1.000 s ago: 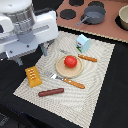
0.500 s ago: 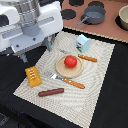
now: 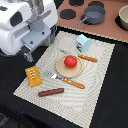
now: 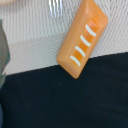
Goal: Interact with the objects in diverse but meaningful ways.
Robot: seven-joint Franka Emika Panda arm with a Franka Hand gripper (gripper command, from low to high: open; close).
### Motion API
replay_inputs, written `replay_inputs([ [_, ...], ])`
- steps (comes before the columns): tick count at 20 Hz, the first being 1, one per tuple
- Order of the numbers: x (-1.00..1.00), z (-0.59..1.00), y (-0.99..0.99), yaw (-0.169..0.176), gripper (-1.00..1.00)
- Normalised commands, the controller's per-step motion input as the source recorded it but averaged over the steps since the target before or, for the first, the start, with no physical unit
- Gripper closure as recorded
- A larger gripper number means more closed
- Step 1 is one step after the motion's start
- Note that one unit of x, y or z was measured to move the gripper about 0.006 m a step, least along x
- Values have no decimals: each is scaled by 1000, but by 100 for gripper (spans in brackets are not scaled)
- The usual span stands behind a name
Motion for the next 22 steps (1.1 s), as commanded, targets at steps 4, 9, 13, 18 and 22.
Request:
replay_inputs([
  [4, 222, 0, -178, 171, -100],
  [9, 355, 7, -230, 132, -100],
  [13, 521, 164, -209, 79, -100],
  [18, 822, 251, -398, 2, -100],
  [22, 879, 270, -459, 0, -100],
])
